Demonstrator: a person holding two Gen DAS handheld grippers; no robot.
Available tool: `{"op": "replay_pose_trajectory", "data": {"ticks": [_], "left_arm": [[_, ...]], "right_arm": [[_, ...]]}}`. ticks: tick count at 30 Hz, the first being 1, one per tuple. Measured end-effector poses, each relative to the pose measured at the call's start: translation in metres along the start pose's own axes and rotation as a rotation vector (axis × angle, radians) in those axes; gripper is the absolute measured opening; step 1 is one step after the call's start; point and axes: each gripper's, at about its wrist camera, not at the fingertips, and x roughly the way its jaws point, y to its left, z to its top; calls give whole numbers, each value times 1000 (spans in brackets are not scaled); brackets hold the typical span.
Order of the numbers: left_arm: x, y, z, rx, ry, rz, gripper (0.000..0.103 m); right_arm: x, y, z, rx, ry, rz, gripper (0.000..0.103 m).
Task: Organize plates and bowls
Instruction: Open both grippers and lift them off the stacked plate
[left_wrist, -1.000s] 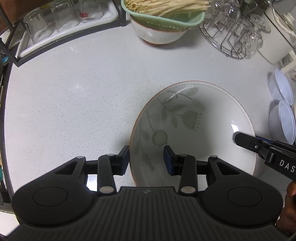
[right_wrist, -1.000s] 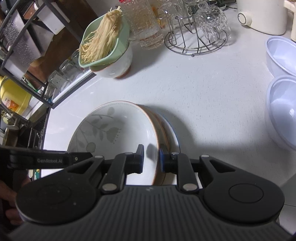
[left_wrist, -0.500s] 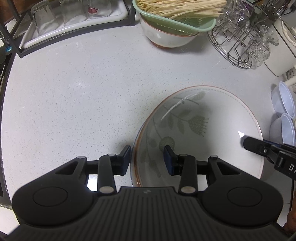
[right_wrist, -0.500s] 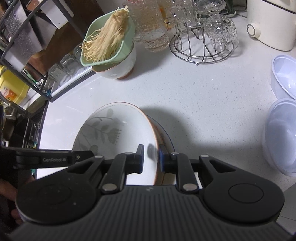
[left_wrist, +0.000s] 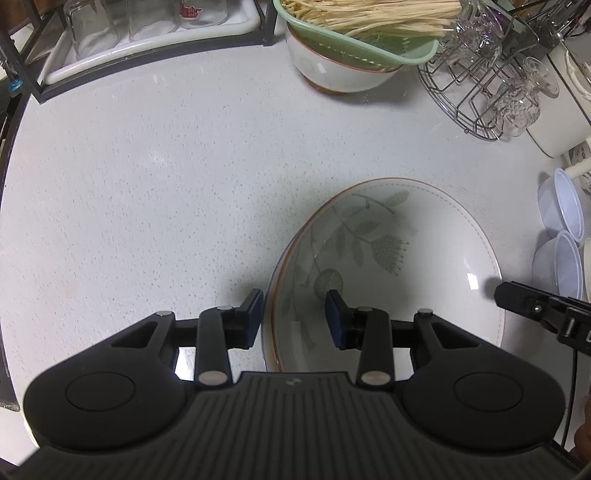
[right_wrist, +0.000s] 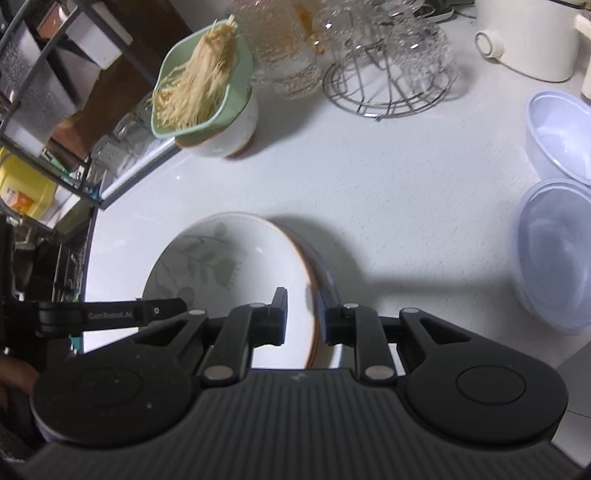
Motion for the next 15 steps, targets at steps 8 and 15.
{"op": "replay_pose_trajectory", "data": {"ticks": [8, 15], "left_arm": [[-22, -4, -10, 12, -81, -8, 43], [-68, -26, -24, 20, -194, -11, 43]], "right_arm": [[-12, 10, -4, -53, -73, -39, 21], [-39, 15, -3, -112, -151, -13, 21]]}}
